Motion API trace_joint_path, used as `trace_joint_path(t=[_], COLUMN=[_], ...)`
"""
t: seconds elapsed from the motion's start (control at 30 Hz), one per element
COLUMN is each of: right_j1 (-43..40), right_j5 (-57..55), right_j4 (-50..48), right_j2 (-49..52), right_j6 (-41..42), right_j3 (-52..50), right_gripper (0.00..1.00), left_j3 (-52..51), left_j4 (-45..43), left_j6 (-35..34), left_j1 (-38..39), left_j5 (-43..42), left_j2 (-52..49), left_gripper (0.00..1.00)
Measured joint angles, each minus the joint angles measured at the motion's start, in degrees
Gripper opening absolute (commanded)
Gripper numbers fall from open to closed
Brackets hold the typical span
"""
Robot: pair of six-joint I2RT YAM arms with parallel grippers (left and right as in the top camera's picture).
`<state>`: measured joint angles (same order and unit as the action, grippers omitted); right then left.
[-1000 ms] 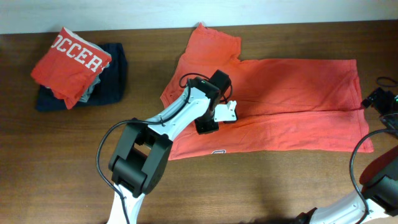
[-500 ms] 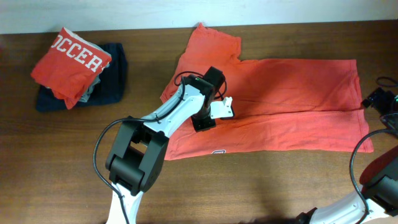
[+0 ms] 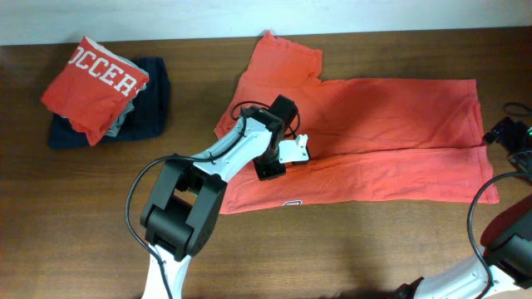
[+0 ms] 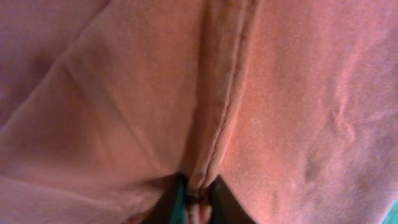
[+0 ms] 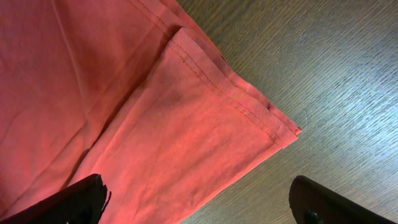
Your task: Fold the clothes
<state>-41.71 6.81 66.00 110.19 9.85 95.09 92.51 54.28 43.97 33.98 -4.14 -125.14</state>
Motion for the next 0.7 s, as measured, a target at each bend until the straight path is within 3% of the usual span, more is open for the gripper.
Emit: trace_joint_path(t=[0.7], right_j1=[0.0], right_j5=[0.0], right_j4=[0.0], right_j2=[0.0], right_j6=[0.0], right_j3=[0.0], right_gripper=[0.99], left_j3=[3.3], left_j4=[3.5], left_j6=[0.0], left_j1=[0.0], left_j5=[1.8], left_j2=[0.0], left_gripper=[0.08])
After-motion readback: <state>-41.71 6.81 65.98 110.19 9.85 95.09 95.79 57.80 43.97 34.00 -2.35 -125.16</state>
